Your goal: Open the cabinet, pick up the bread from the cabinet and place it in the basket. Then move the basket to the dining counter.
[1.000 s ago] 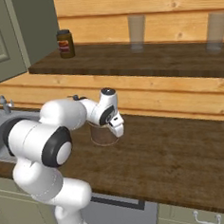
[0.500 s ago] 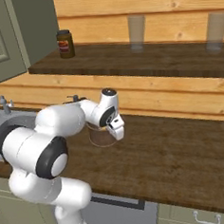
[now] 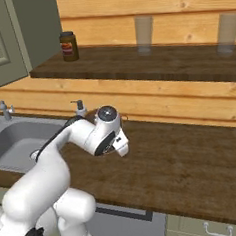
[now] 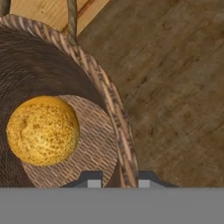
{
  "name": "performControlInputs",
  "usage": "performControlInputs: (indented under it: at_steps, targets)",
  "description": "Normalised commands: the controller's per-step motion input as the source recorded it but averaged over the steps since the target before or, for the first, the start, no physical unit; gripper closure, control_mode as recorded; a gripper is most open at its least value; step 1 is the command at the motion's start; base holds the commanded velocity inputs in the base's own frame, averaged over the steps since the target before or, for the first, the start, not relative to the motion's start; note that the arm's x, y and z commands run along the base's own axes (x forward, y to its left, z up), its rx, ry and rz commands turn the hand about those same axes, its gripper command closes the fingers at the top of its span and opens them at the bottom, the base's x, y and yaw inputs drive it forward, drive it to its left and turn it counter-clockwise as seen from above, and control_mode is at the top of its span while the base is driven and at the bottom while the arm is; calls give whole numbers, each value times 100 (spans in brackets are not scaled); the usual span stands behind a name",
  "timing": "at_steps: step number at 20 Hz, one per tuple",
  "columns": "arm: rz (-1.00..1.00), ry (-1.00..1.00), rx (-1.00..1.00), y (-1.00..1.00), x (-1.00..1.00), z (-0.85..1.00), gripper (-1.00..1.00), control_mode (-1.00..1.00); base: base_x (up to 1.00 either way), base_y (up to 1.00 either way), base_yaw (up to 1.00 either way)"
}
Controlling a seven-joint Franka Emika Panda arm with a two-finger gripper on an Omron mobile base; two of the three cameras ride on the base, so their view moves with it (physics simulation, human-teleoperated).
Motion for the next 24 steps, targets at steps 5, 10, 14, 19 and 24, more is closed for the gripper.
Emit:
performControlInputs:
  at_steps: [5, 10, 14, 19, 24]
  targets:
    - [-3, -5, 0, -7, -92, 98, 100, -100, 0, 0, 0]
    - [-6, 0, 0, -15, -97, 84, 100, -100, 0, 0, 0]
    - [-5, 4, 0, -25, -91, 66, 100, -100, 0, 0, 0]
    - [-5, 1, 0, -21, -93, 65, 100, -100, 0, 0, 0]
    - [-4, -4, 0, 0, -83, 43, 100, -100, 0, 0, 0]
